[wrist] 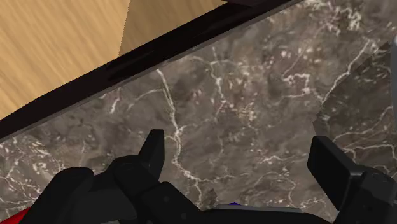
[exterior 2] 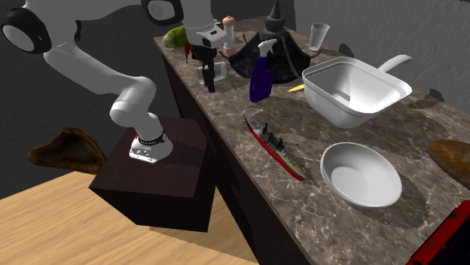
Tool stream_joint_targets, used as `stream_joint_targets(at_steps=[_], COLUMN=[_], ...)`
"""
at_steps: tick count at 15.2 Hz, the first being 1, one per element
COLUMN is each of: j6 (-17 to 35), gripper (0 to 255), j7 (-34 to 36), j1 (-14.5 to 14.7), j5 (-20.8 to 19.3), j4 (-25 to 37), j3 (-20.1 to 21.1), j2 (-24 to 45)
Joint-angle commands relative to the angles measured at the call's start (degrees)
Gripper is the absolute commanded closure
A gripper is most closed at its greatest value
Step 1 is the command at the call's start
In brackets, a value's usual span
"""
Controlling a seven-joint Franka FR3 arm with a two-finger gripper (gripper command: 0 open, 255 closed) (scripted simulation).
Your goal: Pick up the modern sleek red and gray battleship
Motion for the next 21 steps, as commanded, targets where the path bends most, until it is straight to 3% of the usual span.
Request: stream_joint_targets(at_steps=[1, 10, 21], j6=[0.0, 4.4, 2.2], gripper=[0, 0, 0], j7=[0.0, 13.7, 29.2], j1=[0.0, -7.0, -13.4], j5=[0.0, -1.4, -3.6], j4=[0.0, 14.8, 36.7], j3=[0.0, 0.8, -1.9], j2=[0.0, 21.3, 43.7])
